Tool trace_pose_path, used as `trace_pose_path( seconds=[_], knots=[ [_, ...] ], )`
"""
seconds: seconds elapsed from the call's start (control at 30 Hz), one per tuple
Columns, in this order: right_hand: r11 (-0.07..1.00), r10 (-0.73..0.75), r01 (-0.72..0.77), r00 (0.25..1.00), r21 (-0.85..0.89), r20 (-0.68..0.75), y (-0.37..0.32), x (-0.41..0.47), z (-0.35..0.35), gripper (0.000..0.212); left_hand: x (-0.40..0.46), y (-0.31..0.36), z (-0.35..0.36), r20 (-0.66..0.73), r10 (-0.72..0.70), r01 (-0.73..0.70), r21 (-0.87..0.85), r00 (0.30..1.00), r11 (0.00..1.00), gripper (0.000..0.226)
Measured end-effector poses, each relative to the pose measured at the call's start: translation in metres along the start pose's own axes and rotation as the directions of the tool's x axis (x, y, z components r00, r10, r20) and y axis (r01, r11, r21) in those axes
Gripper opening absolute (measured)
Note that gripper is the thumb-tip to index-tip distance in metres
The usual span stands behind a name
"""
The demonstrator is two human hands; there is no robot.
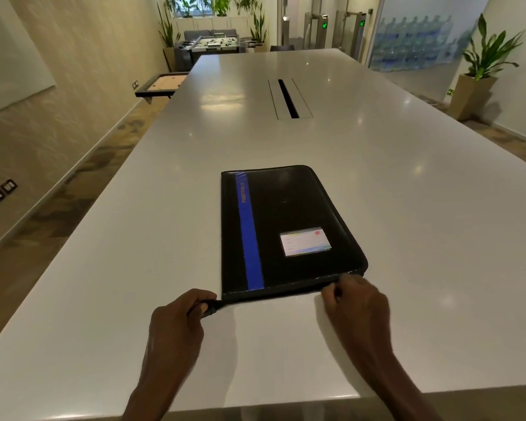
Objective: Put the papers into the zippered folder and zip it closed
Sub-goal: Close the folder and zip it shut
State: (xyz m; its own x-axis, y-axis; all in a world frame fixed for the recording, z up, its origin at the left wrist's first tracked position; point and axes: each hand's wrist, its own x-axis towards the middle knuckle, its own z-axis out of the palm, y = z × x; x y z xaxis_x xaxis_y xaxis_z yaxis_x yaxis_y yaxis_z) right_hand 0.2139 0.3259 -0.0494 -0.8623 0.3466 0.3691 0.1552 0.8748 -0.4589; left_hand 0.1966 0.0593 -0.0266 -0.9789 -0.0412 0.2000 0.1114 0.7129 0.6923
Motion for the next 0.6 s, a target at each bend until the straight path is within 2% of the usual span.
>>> trace_pose_path(
  seconds=[0.07,0.3,0.43,0.53,0.6],
  knots=[
    [0.999,0.046,-0.046,0.999,0.008,-0.011,0.016,0.007,-0.009,0.032,0.001,-0.004,-0.005,-0.015,-0.012,0.012,0.009,1.0,1.0,0.033],
    [0.999,0.031,-0.031,1.0,-0.006,-0.002,0.035,0.015,-0.02,0.033,0.003,-0.004,-0.006,-0.022,-0.027,0.028,0.017,0.999,0.999,0.033],
    [0.999,0.048,-0.048,0.999,-0.019,-0.004,0.045,0.02,-0.022,0.026,0.003,-0.005,-0.003,-0.032,-0.047,0.048,0.021,0.998,0.999,0.033],
    [0.998,0.044,-0.044,0.999,0.05,0.003,0.053,0.024,-0.025,0.019,0.002,-0.004,-0.001,-0.038,-0.092,0.094,0.038,0.995,0.995,0.034],
    [0.99,0.019,-0.022,1.0,0.139,0.024,0.059,0.027,-0.027,0.012,0.003,0.001,0.002,-0.041,-0.081,0.085,0.112,0.996,0.99,0.031]
  ],
)
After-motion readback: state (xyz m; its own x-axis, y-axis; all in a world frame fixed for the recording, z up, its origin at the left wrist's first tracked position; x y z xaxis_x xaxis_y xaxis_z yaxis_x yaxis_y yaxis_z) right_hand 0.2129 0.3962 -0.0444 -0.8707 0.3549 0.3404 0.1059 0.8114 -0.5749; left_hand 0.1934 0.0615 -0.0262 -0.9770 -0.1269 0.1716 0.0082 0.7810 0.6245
